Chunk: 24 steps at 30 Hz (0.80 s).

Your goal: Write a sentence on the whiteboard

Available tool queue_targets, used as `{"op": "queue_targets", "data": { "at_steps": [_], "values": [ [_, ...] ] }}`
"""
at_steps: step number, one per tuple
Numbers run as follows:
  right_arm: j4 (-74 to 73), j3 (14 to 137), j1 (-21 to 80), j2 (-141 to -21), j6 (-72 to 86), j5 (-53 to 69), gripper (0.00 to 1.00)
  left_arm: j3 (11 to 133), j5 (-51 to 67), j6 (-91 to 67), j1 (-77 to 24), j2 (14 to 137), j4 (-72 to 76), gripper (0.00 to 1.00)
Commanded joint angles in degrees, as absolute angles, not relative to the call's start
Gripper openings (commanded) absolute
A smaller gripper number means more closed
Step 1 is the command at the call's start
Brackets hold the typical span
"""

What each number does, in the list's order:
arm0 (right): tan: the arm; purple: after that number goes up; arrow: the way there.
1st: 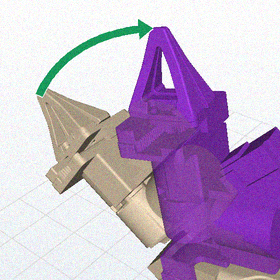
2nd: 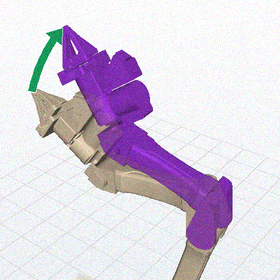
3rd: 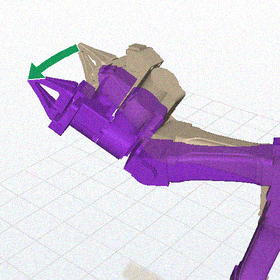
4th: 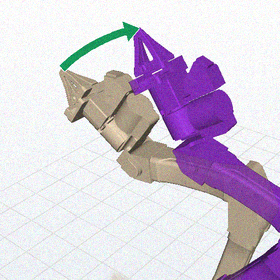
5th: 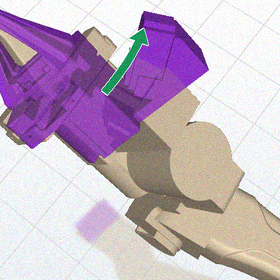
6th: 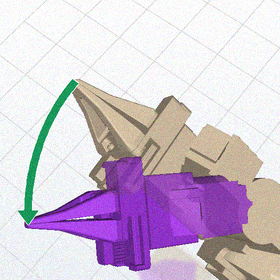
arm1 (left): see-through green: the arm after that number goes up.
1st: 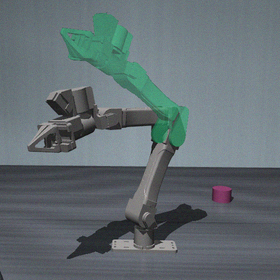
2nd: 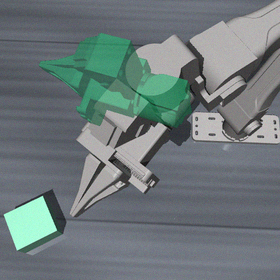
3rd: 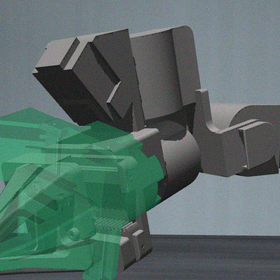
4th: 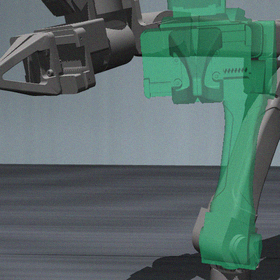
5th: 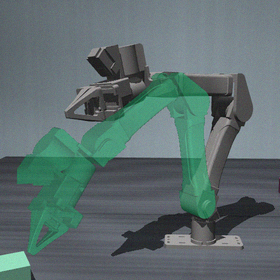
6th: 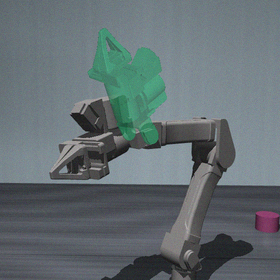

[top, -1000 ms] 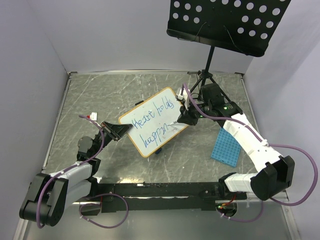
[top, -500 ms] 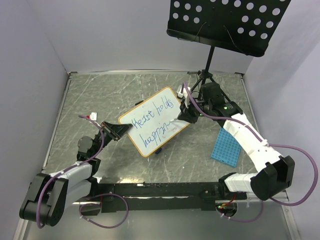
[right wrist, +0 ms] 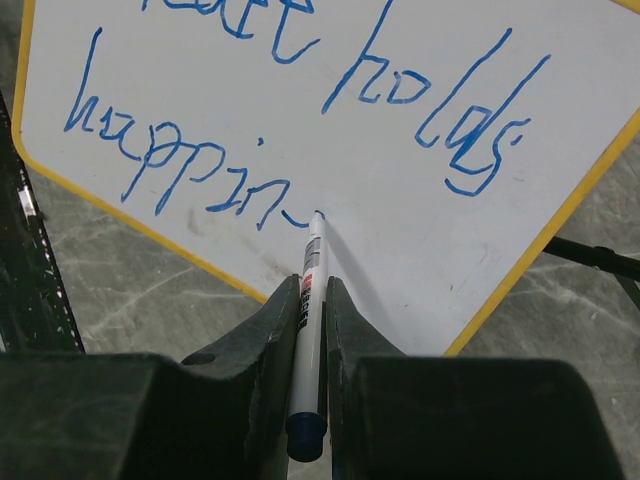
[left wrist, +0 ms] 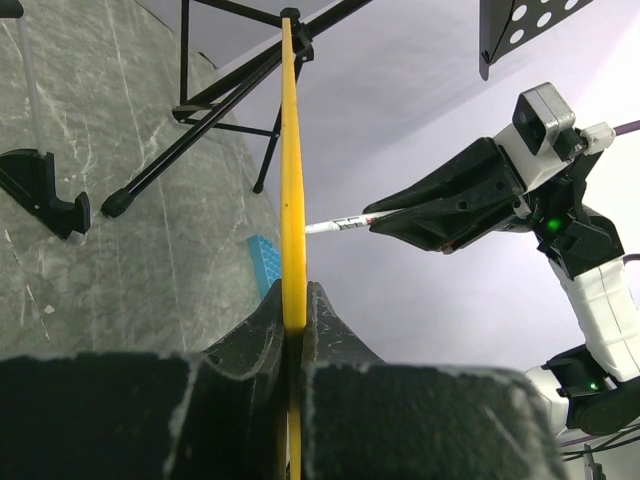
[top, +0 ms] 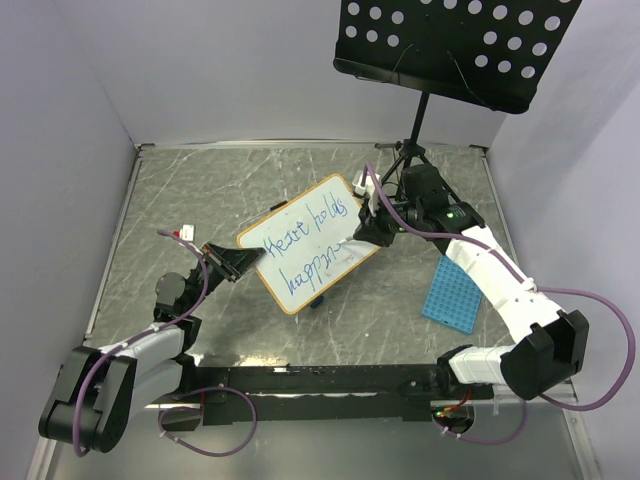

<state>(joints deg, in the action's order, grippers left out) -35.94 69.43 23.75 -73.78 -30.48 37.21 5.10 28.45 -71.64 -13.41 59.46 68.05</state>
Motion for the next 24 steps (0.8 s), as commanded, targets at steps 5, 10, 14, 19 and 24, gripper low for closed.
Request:
{"op": "queue_targets", "data": {
  "at_steps": [5, 10, 14, 19, 24],
  "values": [
    [-35.9, 72.2, 24.7, -74.4, -31.5, 39.7, 0.00, 6.9, 28.6, -74.2, -13.4, 58.9, 78.0, 0.01],
    [-37.9, 72.5, 25.1, -74.7, -33.0, 40.0, 0.00, 7.0, 28.5, -74.0, -13.4, 58.9, 77.9, 0.01],
    [-38.9, 71.9, 25.2, -74.4, -33.7, 40.2, 0.00, 7.0, 28.5, -74.0, -13.4, 59.1, 77.8, 0.01],
    [-39.6, 71.4, 25.2, -73.7, -34.3, 39.9, 0.00, 7.5, 28.5, -74.0, -13.4, 59.3, 77.9, 0.01],
    [-40.2, 70.7, 25.2, -73.3, -34.6, 39.1, 0.00, 7.6, 28.6, -74.0, -13.4, 59.3, 77.8, 0.01]
  ]
}}
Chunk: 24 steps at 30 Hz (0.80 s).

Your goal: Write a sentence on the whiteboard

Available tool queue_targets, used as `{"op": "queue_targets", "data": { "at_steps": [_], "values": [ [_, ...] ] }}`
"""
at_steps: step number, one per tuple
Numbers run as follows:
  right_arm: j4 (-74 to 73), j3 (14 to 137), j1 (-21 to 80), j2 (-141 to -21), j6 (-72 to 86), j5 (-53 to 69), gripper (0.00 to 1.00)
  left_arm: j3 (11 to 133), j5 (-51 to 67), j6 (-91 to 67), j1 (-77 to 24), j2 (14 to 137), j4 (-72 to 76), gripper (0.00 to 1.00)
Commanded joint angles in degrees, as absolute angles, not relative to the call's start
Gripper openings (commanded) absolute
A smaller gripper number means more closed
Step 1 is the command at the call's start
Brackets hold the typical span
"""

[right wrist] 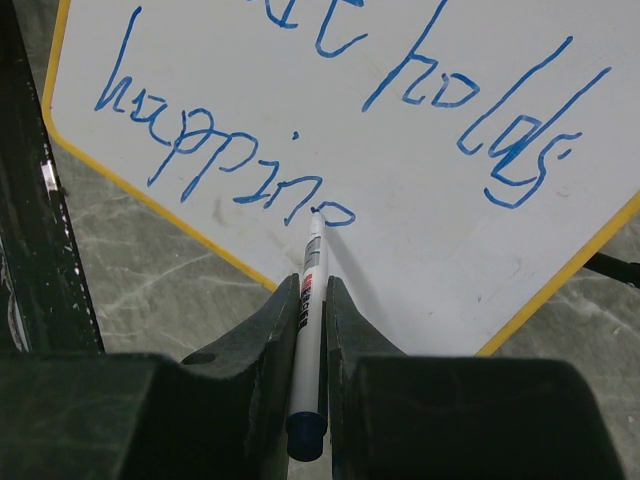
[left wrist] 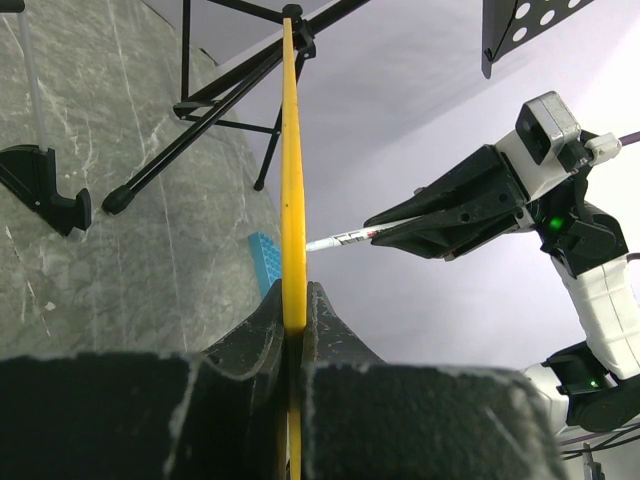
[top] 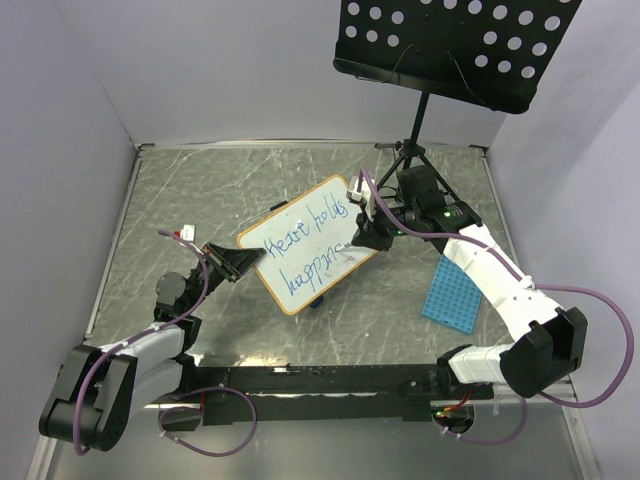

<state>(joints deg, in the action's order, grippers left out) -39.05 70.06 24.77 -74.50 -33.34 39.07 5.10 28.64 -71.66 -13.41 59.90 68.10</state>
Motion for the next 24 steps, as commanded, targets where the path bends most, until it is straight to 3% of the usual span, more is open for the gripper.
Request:
{"op": "queue_targets", "data": {
  "at_steps": [1, 24],
  "values": [
    [-40.3, 70.6, 25.2, -73.3, -34.6, 39.0, 0.00, 7.6, 28.6, -74.0, -13.4, 59.3, 77.7, 0.01],
    [-39.5, 71.2, 24.3, -72.9, -33.5, 35.5, 0.00, 6.5, 28.3, -73.4, -13.4, 57.6, 76.4, 0.01]
  ]
}}
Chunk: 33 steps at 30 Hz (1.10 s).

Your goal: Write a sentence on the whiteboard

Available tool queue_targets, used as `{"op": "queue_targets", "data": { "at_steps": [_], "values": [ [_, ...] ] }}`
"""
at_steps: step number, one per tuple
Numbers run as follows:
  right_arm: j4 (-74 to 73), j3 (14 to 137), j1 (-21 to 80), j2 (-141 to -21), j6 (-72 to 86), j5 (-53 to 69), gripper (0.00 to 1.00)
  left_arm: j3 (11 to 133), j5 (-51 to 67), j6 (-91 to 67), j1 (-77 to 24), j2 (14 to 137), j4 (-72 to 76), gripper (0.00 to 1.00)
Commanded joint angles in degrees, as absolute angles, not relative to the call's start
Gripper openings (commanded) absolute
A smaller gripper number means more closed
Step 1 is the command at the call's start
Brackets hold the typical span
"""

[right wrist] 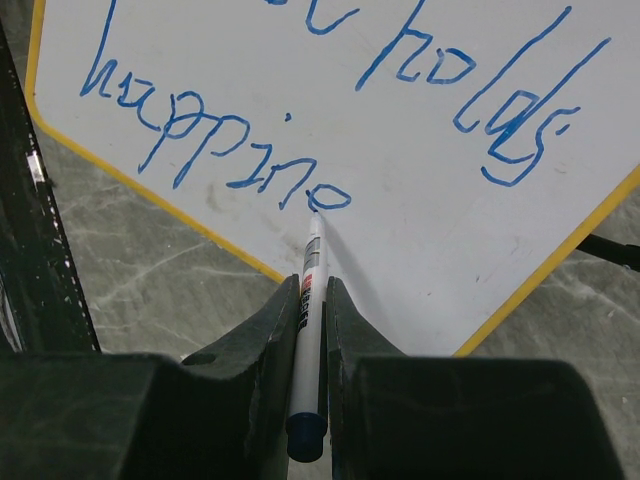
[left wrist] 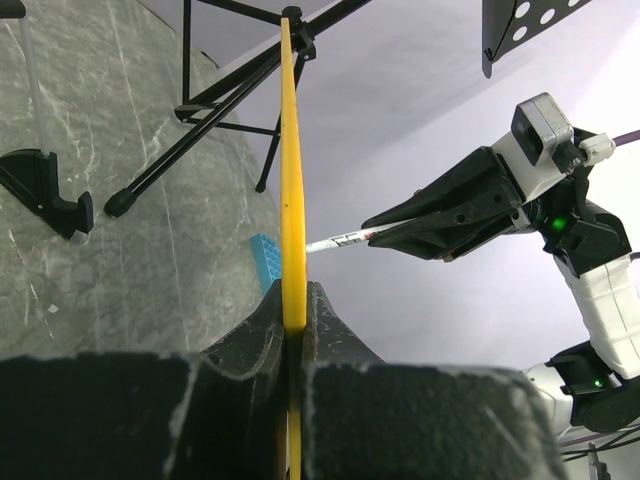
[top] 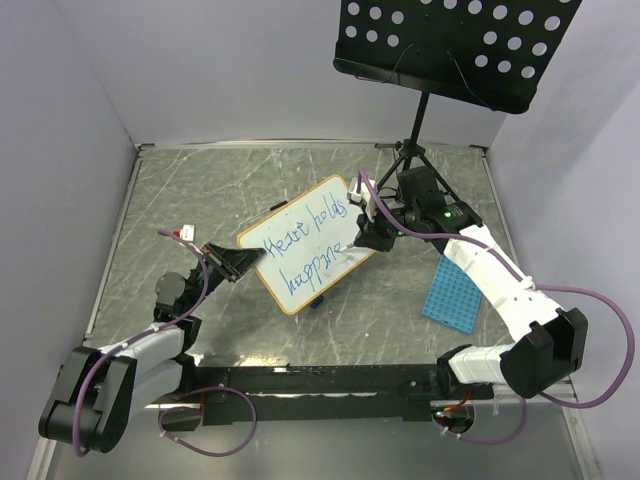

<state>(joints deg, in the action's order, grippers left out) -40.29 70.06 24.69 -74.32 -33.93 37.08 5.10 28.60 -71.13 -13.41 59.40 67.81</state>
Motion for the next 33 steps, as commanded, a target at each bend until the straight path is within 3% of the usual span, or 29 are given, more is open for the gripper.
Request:
{"op": "queue_targets", "data": {
  "at_steps": [1, 33],
  "values": [
    [-39.3, 71.5, 24.2, -72.8, -33.4, 35.7, 0.00, 6.4, 28.3, -73.4, -13.4, 57.7, 76.5, 0.01],
    [-31.1, 70.7, 16.6, -70.0, -29.1, 43.1, 0.00, 6.7, 29.1, -73.7, -12.7, 57.7, 76.8, 0.01]
  ]
}}
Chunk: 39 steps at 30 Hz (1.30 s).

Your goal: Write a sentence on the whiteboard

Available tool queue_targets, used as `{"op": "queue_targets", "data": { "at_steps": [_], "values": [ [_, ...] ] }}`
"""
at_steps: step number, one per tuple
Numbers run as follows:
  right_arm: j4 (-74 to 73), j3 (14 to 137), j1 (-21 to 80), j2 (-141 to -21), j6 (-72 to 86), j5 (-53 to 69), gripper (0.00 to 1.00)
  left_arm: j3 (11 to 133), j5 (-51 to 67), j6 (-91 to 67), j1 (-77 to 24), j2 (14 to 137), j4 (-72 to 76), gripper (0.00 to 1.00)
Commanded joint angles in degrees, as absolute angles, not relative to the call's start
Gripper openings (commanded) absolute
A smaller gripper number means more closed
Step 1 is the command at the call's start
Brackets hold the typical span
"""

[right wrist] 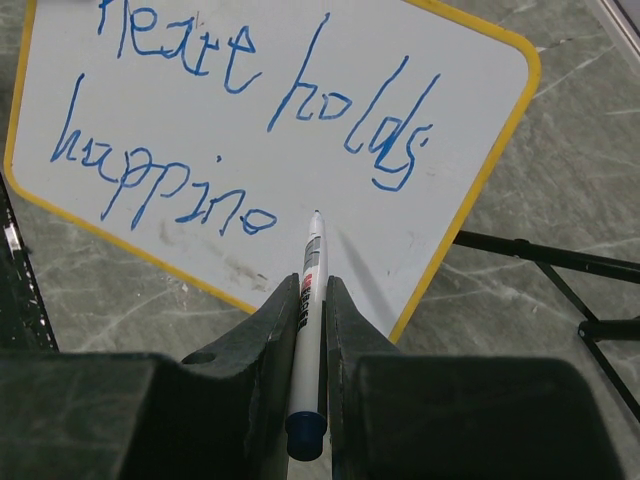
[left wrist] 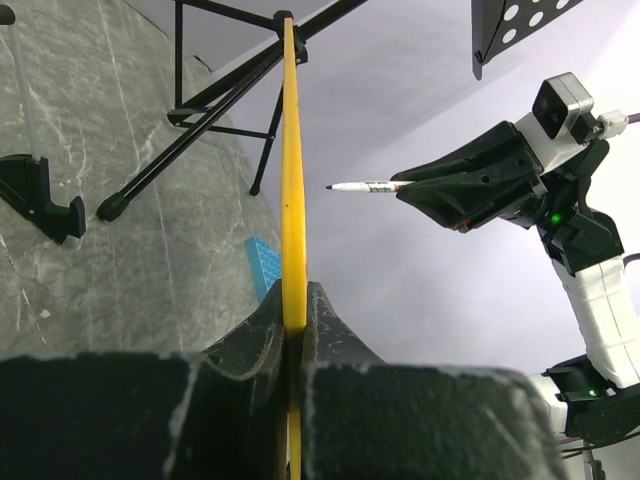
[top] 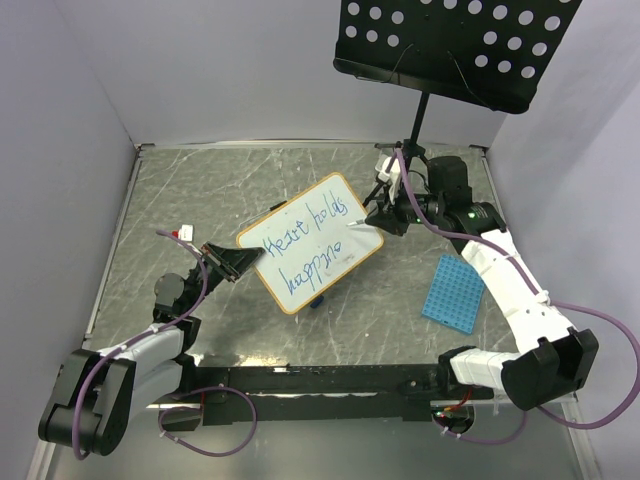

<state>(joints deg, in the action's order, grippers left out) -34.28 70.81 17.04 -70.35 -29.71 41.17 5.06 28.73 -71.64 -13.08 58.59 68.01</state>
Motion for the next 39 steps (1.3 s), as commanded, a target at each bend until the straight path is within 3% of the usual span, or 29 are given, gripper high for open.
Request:
{"op": "queue_targets", "data": {
  "at_steps": [1, 39],
  "values": [
    [-31.0, 70.7, 16.6, -70.0, -29.1, 43.0, 0.00, 6.7, 29.0, -73.7, -12.8, 57.9, 76.9, 0.01],
    [-35.8, 70.3, 19.8, -74.6, -31.3, 42.5, 0.00, 6.3, 28.9, -74.1, -12.7, 57.7, 77.5, 0.01]
  ]
}}
